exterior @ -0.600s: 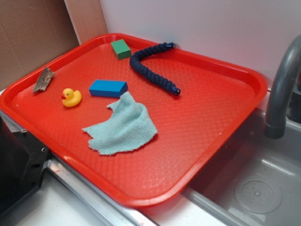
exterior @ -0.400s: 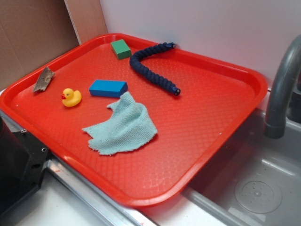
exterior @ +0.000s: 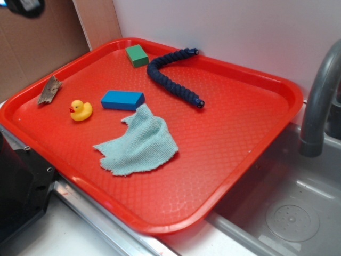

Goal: Grab the yellow duck.

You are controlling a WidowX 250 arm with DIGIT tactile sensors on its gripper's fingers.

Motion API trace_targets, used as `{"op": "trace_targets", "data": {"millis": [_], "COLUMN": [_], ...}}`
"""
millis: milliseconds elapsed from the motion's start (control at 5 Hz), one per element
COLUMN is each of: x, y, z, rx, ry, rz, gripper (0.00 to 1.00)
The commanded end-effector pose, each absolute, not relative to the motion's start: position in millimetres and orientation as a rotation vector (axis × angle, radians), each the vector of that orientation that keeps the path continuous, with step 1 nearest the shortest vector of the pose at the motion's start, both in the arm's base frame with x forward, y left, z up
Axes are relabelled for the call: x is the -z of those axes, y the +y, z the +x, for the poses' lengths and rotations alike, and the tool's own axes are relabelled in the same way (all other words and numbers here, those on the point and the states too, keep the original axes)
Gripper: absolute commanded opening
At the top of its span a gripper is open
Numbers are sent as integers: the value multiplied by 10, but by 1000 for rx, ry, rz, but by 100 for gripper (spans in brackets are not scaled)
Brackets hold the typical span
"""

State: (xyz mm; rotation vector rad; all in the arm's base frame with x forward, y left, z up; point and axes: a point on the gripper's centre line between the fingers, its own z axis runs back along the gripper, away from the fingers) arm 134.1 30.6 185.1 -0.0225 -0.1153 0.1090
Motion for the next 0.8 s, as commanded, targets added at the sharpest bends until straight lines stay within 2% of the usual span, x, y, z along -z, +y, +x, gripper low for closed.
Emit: {"op": "trace_targets", "data": {"millis": [0, 600], "x": [-1172, -493], "y": [822, 636], "z": [1488, 1655], "rx": [-132, 17], "ry": [-196, -159], "rz": [-77, -60], "gripper": [100, 100]}}
